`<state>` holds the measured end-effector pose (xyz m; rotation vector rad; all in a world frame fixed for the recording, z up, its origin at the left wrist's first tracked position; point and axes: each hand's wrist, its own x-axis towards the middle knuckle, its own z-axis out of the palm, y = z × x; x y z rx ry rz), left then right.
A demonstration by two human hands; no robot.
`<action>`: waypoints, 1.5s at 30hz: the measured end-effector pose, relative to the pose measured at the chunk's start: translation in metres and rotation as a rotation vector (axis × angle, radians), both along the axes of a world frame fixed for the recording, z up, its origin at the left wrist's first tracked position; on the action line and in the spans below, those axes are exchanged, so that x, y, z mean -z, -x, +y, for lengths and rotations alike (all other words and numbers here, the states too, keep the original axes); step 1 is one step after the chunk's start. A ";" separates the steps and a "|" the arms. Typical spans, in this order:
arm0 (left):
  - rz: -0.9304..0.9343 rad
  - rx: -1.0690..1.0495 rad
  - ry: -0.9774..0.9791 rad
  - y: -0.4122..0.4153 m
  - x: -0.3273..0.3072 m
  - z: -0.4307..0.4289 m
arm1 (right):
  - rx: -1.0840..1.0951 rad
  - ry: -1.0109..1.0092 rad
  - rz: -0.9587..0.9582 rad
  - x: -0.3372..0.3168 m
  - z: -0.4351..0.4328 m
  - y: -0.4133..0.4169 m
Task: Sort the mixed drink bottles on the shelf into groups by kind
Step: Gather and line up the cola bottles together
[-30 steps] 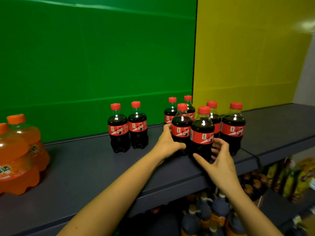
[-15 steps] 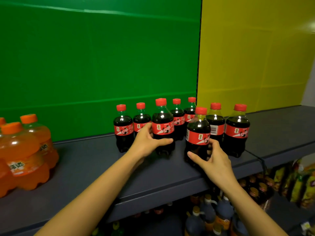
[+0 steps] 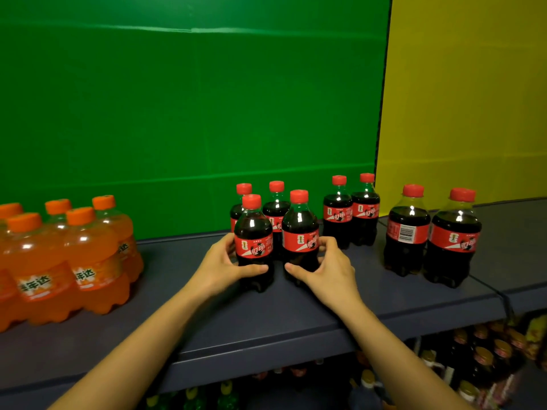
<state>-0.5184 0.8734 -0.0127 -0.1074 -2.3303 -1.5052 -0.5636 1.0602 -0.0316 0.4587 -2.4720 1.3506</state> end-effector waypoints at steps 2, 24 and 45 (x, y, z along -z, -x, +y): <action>0.007 -0.003 0.020 0.000 0.001 -0.002 | -0.003 -0.008 -0.001 0.001 -0.005 0.002; 0.185 -0.242 0.227 -0.014 0.001 -0.008 | -0.104 -0.115 -0.059 -0.006 0.006 0.004; -0.169 -0.322 0.226 0.117 0.011 0.167 | 0.144 0.488 -0.318 -0.021 0.056 0.101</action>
